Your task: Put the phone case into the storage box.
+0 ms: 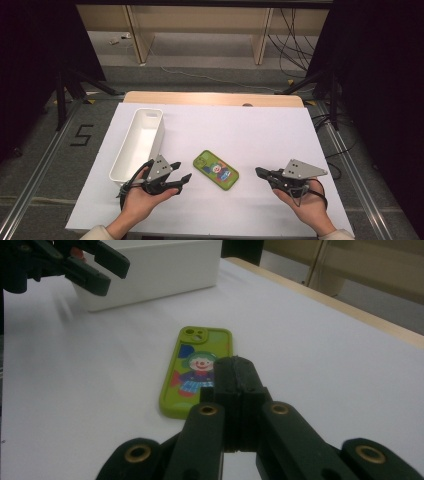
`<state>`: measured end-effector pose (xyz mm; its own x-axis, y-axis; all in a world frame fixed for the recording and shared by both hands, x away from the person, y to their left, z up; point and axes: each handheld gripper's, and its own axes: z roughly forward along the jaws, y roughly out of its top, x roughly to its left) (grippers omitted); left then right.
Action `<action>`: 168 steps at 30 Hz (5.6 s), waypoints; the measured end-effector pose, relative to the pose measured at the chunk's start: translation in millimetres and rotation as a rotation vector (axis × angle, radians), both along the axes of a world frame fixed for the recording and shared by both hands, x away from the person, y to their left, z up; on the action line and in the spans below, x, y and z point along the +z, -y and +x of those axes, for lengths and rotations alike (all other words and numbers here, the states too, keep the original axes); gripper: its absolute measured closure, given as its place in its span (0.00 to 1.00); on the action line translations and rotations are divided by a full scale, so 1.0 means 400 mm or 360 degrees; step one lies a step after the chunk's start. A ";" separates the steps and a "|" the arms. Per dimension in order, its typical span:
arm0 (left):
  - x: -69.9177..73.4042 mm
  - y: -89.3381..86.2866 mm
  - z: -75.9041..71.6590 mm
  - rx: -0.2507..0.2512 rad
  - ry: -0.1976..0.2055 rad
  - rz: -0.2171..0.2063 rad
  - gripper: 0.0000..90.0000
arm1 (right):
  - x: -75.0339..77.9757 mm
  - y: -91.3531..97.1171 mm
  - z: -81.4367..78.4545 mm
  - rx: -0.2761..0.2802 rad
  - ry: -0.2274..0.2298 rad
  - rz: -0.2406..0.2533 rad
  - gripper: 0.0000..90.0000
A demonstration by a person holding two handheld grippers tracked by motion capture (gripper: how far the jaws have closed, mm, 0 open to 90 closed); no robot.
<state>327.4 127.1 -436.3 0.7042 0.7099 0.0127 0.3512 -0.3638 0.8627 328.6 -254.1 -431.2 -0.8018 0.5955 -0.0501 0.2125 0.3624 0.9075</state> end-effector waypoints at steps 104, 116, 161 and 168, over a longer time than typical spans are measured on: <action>-0.047 0.067 0.059 -0.0019 -0.0145 0.0056 0.00 | -0.119 -0.162 0.177 0.0033 -0.0577 -0.0533 1.00; -0.048 0.065 0.061 -0.0014 -0.0153 0.0050 0.01 | -0.115 -0.187 0.150 0.0103 -0.0594 -0.0570 1.00; -0.054 0.064 0.067 0.0003 -0.0236 0.0084 0.03 | -0.132 -0.341 0.074 0.0404 -0.0580 -0.0505 1.00; -0.052 0.061 0.069 0.0004 -0.0236 0.0084 0.03 | -0.136 -0.361 0.071 0.0419 -0.0573 -0.0490 1.00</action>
